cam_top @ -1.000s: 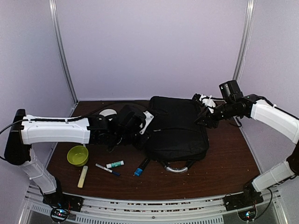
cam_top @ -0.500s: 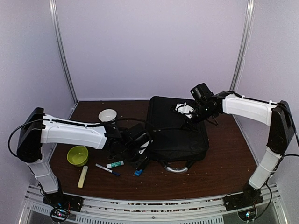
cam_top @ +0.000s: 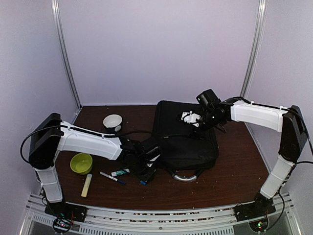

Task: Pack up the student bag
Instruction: Pick up the student bag from the upper front pocket.

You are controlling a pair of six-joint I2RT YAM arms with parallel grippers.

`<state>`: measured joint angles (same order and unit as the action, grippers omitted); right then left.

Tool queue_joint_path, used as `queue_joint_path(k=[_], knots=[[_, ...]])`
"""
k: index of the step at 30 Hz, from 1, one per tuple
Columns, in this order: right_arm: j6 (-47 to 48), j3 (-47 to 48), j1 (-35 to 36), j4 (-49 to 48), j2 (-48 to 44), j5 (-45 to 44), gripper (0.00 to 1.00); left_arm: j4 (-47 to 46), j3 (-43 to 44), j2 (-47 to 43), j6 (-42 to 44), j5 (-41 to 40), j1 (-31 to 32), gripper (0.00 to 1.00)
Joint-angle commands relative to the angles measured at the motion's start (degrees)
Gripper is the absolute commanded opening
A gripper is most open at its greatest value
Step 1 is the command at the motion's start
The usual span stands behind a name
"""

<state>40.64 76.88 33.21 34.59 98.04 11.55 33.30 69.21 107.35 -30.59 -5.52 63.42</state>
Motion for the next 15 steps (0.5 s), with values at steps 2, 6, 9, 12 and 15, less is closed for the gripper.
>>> queue_joint_path(k=[2, 6, 9, 12, 15], knots=[[-3.32, -3.1, 0.25, -3.45, 1.22, -8.67, 0.51, -0.5, 2.32, 1.77, -1.43, 0.11, -0.7, 0.45], [-6.71, -1.26, -1.12, -4.08, 1.62, -9.03, 0.3, 0.15, 2.74, 3.13, -1.64, 0.3, -1.01, 0.4], [-7.37, -1.74, -1.4, -4.58, -0.19, -5.3, 0.13, 0.87, 3.18, 3.72, -1.59, 0.34, -1.1, 0.31], [-7.9, -2.39, -1.4, -4.96, -1.94, -2.37, 0.04, 2.14, 3.3, 4.11, -1.7, -0.27, -1.18, 0.23], [-8.58, -2.28, -1.44, -4.89, -3.26, -0.07, 0.01, 3.58, 3.23, 4.26, -1.57, -1.14, -1.15, 0.15]])
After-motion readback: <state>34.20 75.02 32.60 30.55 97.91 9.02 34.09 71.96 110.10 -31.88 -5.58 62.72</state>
